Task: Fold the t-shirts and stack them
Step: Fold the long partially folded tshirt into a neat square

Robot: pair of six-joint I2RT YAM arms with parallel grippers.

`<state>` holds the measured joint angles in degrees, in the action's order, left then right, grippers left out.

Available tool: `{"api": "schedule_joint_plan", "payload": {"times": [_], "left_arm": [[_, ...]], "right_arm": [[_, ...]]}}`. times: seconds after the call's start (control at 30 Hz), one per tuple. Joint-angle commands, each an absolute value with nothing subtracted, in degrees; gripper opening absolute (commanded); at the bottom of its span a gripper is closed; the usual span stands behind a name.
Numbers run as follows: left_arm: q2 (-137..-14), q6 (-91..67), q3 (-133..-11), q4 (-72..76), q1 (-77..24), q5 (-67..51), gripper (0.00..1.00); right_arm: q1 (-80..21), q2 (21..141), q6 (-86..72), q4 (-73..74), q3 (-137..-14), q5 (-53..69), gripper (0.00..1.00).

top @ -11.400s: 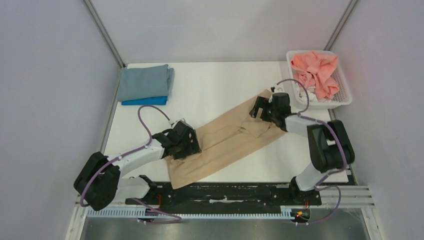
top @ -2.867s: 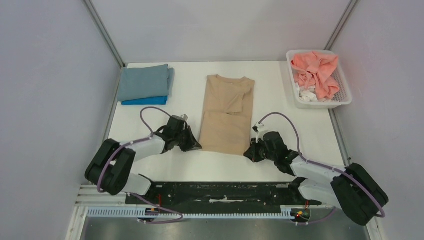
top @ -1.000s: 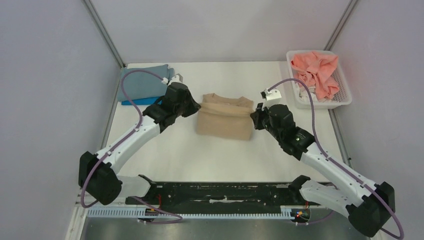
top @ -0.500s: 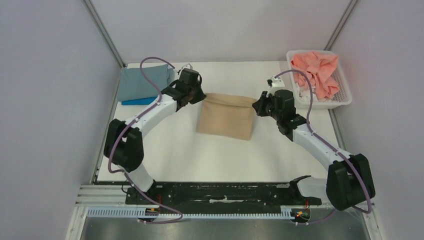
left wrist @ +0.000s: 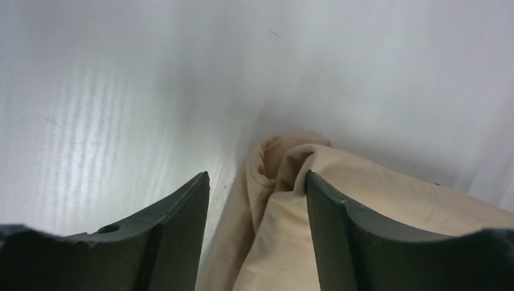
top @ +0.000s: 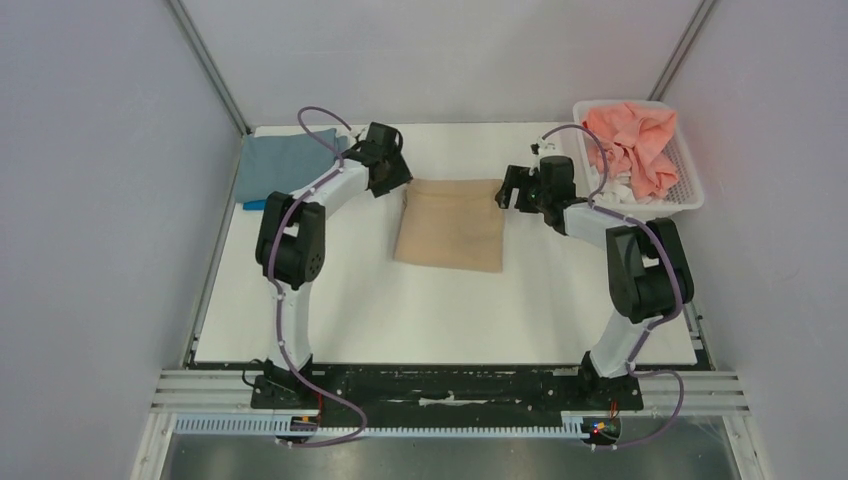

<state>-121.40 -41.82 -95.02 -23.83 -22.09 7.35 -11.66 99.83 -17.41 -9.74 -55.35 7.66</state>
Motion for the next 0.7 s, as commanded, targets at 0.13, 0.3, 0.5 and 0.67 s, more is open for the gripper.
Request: {"api": "schedule_joint_plan", "payload": {"times": [0.13,0.3,0.5,0.67], "left_arm": [[-117.14,-38.5,-99.53,-25.81,-20.43,0.42,0.69],[-113.87,-38.34,-95.37,-21.32,-21.73,-7.94,0.71],[-119.21,-39.75,-97.58,-18.67,-21.72,-11.86,0.72],[-128.17,-40.75,-104.15,-21.87,-21.74,-13.5,0.72]], "right_arm": [[-11.65,92.93,-17.47,-13.7,-56.0,9.01,0.98],[-13.3,89.9,-22.02,-22.33,-50.66,20.21,0.98],[-14.3,97.9,-27.5,-29.71,-54.98,24.81,0.98],[-14.27,107.79,-28.51,-28.92,-61.86,24.23,0.98]]}}
